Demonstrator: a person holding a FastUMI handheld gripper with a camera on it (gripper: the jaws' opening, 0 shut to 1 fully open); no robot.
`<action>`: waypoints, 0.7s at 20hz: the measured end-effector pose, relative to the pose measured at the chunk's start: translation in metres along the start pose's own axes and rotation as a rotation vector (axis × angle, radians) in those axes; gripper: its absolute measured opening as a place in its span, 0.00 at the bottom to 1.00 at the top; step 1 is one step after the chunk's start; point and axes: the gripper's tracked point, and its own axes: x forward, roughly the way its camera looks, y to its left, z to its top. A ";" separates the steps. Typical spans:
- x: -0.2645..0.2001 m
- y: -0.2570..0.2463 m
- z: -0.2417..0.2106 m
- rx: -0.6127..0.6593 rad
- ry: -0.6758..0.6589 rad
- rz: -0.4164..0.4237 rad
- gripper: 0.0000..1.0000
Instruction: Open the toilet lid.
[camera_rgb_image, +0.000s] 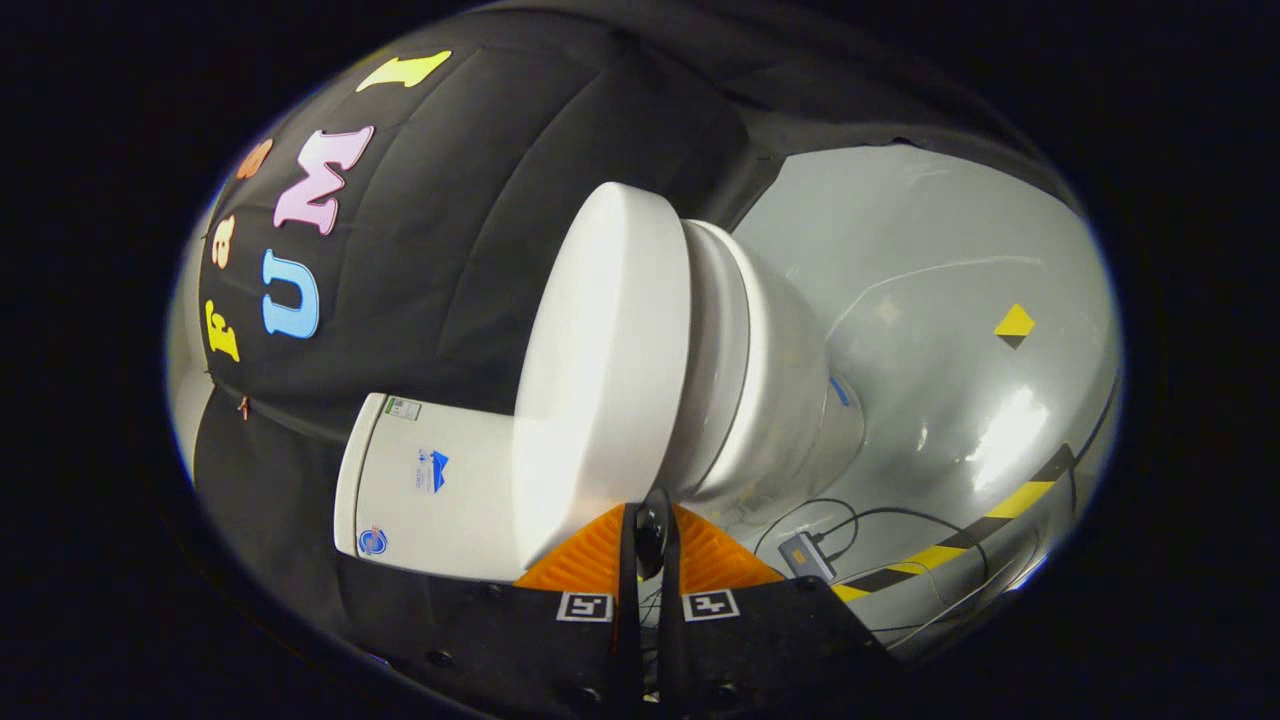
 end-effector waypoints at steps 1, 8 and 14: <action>-0.003 0.008 0.001 -0.023 -0.010 -0.010 0.11; -0.031 0.083 0.012 -0.228 -0.081 -0.123 0.10; -0.049 0.153 0.005 -0.356 -0.186 -0.263 0.06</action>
